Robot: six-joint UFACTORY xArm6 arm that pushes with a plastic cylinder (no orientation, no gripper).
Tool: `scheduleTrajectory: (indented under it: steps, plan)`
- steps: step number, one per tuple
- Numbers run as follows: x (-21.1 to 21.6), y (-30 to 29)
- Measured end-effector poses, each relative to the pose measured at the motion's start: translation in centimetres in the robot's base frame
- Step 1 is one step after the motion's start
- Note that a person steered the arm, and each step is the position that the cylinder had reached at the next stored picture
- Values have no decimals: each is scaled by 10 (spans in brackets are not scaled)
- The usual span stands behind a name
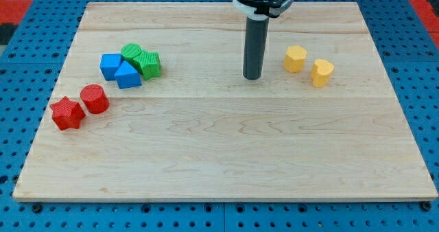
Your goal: Move your arm towards the center
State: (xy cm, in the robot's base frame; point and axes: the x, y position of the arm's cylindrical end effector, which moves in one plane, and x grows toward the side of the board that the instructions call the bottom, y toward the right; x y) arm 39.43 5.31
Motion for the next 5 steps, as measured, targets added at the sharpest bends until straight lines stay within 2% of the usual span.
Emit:
scheduleTrajectory:
  steps: [5]
  plan:
    - [5,-22]
